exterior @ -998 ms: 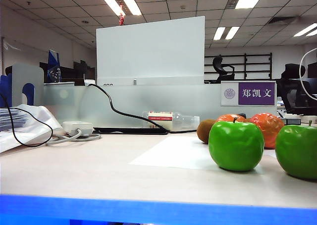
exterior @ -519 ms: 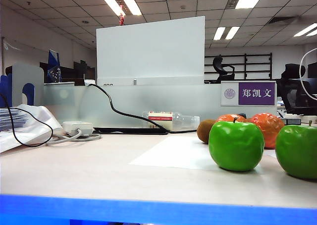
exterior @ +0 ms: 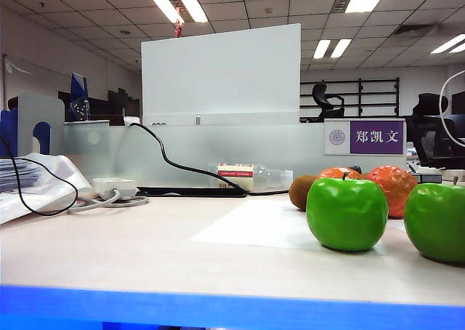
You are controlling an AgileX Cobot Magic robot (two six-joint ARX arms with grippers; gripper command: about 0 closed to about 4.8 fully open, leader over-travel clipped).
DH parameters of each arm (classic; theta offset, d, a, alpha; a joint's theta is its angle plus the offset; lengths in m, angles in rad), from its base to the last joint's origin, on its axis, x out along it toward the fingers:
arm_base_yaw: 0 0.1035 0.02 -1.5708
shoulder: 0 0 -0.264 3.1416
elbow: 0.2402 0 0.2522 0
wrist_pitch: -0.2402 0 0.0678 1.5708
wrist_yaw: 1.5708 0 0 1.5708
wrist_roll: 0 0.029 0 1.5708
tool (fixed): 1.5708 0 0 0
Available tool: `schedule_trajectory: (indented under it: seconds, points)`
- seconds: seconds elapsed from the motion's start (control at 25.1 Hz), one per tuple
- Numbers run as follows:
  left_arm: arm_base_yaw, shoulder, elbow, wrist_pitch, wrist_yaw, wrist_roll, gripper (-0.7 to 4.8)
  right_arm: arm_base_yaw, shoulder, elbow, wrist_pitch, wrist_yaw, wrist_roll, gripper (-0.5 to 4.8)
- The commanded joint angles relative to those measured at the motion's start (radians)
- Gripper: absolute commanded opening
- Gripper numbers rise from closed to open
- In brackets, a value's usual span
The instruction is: Put the same fruits together.
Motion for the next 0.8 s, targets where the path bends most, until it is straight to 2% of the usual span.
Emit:
schedule_trajectory:
  seconds: [0.04,0.24,0.8]
  points:
    - [0.001,-0.001,0.001,0.015,0.000,-0.003,-0.05,-0.055,-0.003,0.001,0.002,0.000,0.027,-0.05]
    - [0.001,-0.001,0.001,0.014,0.000,-0.003,-0.05,-0.134,-0.003,0.001,-0.019,0.000,0.096,-0.05]
    - [0.001,-0.001,0.001,0.014,0.000,-0.003,-0.05,-0.134,-0.003,0.001,-0.087,0.001,0.095,-0.05]
